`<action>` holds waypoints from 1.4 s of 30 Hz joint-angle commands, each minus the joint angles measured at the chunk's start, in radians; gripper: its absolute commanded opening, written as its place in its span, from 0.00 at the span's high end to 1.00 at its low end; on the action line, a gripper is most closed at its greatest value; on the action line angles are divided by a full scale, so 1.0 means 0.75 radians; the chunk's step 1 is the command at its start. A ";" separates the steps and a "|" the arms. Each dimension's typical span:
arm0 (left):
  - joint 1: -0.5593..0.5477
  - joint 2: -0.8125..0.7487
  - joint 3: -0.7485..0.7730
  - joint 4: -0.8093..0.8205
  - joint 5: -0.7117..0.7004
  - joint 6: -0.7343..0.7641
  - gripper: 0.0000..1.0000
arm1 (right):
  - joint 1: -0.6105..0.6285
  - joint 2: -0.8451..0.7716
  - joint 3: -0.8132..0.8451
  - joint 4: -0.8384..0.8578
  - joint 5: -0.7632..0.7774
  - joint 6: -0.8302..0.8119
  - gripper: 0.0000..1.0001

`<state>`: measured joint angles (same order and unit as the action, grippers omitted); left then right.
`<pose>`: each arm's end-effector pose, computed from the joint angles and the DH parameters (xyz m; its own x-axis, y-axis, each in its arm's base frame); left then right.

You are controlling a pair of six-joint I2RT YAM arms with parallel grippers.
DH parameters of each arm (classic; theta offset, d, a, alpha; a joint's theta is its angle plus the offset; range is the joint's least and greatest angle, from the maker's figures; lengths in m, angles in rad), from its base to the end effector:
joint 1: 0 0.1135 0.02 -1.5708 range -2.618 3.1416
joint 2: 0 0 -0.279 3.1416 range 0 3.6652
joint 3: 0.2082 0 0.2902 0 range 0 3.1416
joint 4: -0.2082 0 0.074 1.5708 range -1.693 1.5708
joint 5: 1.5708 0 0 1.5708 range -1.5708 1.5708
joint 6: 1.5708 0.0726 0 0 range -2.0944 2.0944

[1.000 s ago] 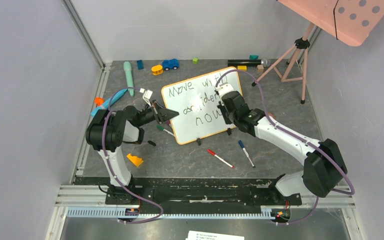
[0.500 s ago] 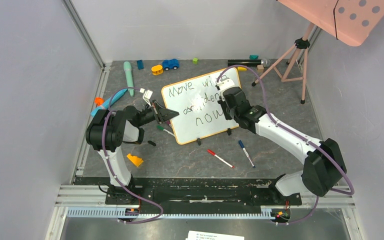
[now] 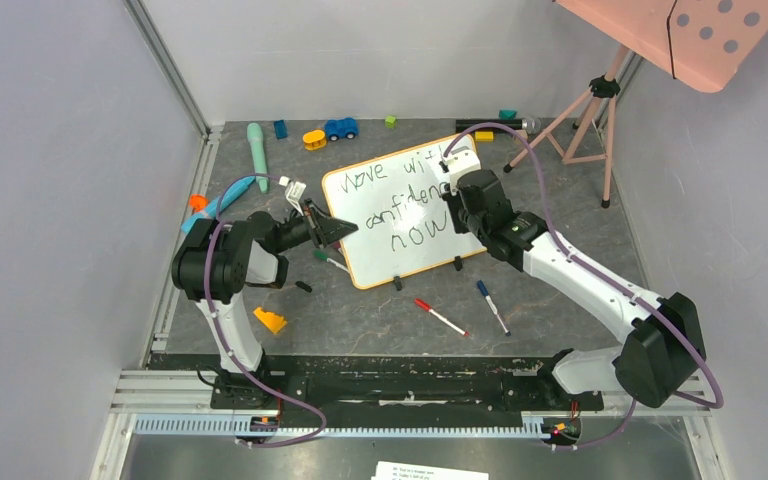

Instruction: Write a sentence on the whiteboard

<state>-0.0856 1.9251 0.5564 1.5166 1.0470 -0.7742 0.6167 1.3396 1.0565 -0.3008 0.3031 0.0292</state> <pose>0.3350 -0.0918 0.1253 -0.5215 -0.3062 -0.7964 0.7433 0.2951 -0.6003 0.3103 0.1934 0.2844 -0.4597 -0.2917 -0.8388 -0.3355 0.9315 -0.1401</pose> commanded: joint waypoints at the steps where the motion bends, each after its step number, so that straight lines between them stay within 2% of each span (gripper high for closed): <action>1: 0.006 0.002 -0.019 0.054 -0.042 0.165 0.71 | -0.007 -0.034 0.017 0.050 -0.012 -0.014 1.00; 7: 0.012 -0.011 -0.018 0.054 -0.040 0.167 0.64 | -0.008 -0.055 0.017 0.066 0.000 -0.027 1.00; 8: 0.014 -0.014 -0.018 0.054 -0.040 0.164 0.57 | -0.008 -0.062 0.016 0.071 0.004 -0.027 1.00; 9: 0.016 -0.017 -0.018 0.054 -0.037 0.164 0.44 | -0.008 -0.071 0.014 0.078 0.009 -0.027 1.00; 11: 0.016 -0.026 -0.022 0.054 -0.039 0.166 0.11 | -0.008 -0.084 0.010 0.094 0.015 -0.027 1.00; 12: 0.016 -0.034 -0.026 0.054 -0.040 0.170 0.01 | -0.008 -0.090 0.009 0.102 0.018 -0.027 1.00; 23: 0.043 -0.185 -0.154 0.054 -0.178 0.234 0.00 | -0.016 -0.094 0.056 0.111 -0.001 -0.099 1.00; 29: 0.063 -0.279 -0.276 0.054 -0.389 0.255 0.00 | -0.017 -0.064 0.118 0.104 -0.021 -0.099 1.00; 34: 0.063 -0.496 -0.490 0.054 -0.710 0.317 0.00 | -0.018 -0.073 0.113 0.104 -0.040 -0.090 1.00; 37: 0.064 -0.637 -0.556 0.044 -0.754 0.312 0.00 | -0.018 -0.082 0.103 0.104 -0.051 -0.086 1.00; 39: 0.064 -0.758 -0.570 -0.081 -0.808 0.241 0.00 | -0.018 -0.088 0.104 0.103 -0.060 -0.082 1.00; 41: 0.064 -0.969 -0.556 -0.376 -0.915 0.219 0.00 | -0.019 -0.092 0.112 0.103 -0.065 -0.078 1.00; 42: 0.062 -1.082 -0.529 -0.615 -0.980 0.216 0.00 | -0.017 -0.093 0.116 0.101 -0.070 -0.078 1.00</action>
<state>-0.0406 1.3464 0.1360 1.4078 0.5064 -0.6033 0.6056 1.2922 1.1046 -0.2489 0.2691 -0.0341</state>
